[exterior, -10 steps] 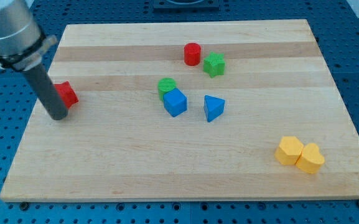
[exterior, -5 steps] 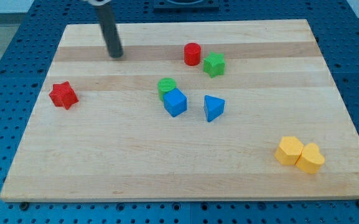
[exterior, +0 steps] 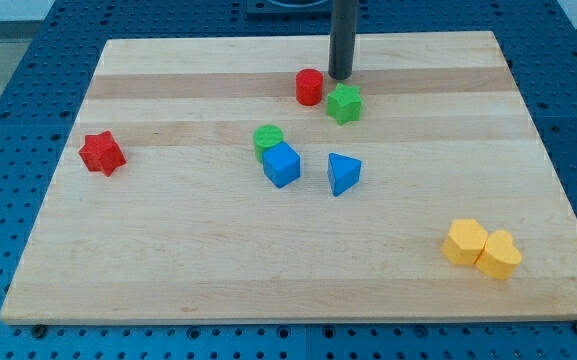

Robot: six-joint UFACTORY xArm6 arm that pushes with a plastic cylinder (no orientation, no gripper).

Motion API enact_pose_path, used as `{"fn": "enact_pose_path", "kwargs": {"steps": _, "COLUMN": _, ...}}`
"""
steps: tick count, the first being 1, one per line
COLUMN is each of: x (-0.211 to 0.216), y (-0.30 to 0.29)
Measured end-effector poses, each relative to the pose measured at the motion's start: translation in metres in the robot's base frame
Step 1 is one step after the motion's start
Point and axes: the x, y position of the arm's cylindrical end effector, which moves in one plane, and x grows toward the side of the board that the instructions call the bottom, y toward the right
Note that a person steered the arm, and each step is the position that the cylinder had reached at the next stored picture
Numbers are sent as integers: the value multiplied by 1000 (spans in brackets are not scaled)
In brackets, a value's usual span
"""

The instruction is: Push the red circle towards the center left

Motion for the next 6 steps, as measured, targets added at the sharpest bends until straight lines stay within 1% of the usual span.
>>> {"fn": "enact_pose_path", "kwargs": {"steps": 2, "x": 32, "y": -11}}
{"fn": "enact_pose_path", "kwargs": {"steps": 3, "x": 30, "y": -26}}
{"fn": "enact_pose_path", "kwargs": {"steps": 4, "x": 12, "y": -33}}
{"fn": "enact_pose_path", "kwargs": {"steps": 5, "x": 7, "y": -50}}
{"fn": "enact_pose_path", "kwargs": {"steps": 6, "x": 12, "y": -80}}
